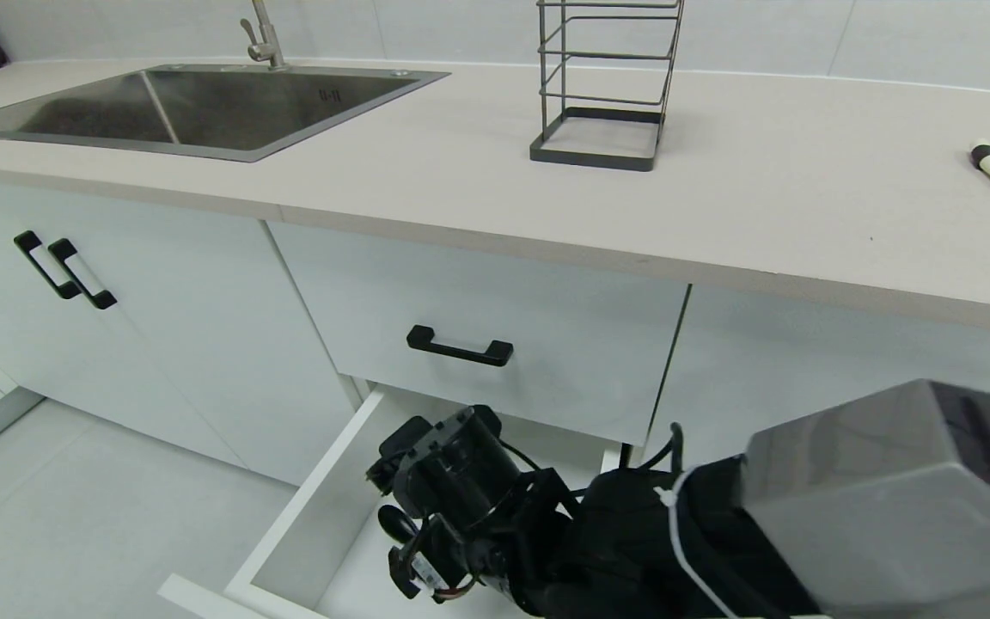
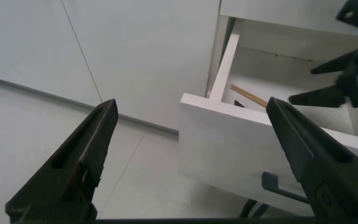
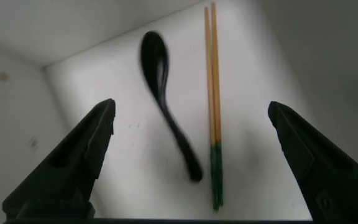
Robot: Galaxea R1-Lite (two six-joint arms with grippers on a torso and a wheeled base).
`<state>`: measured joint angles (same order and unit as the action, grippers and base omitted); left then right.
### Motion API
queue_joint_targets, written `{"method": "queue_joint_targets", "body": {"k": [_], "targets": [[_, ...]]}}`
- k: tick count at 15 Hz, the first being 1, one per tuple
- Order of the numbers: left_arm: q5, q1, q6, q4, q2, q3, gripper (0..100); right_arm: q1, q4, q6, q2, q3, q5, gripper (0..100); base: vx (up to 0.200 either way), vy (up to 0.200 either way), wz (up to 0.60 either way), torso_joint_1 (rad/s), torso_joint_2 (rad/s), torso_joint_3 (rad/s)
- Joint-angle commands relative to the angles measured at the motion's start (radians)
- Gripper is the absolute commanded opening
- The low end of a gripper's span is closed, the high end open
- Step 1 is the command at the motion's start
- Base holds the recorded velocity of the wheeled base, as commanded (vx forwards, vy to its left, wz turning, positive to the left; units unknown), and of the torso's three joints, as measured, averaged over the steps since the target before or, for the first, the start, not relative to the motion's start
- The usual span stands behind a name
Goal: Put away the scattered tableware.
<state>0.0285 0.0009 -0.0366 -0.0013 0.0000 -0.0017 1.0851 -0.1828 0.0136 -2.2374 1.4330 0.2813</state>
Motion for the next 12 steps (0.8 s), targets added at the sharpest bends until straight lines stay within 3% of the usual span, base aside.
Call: {"method": "queue_joint_targets", "body": {"k": [1,4,9,12], "targets": [[0.001,0.001,0.0,0.0,0.0,0.0,100,0.044,-0.08,0.028,0.213,-0.2,-0.022,100,0.0,0.0,0.0,0.0,0.0,0.0],[0.001,0.001,0.0,0.0,0.0,0.0,100,0.007,-0.336,0.269,0.395,-0.52,-0.194,100,0.0,0.0,0.0,0.0,0.0,0.0],[0.001,0.001,0.0,0.0,0.0,0.0,100,-0.011,-0.506,0.299,0.693,-0.885,-0.321,100,0.0,0.0,0.0,0.0,0.0,0.0],[0.001,0.001,0.0,0.0,0.0,0.0,100,-0.149,-0.504,0.315,0.93,-1.123,-0.425,100,0.0,0.0,0.0,0.0,0.0,0.0]]}}
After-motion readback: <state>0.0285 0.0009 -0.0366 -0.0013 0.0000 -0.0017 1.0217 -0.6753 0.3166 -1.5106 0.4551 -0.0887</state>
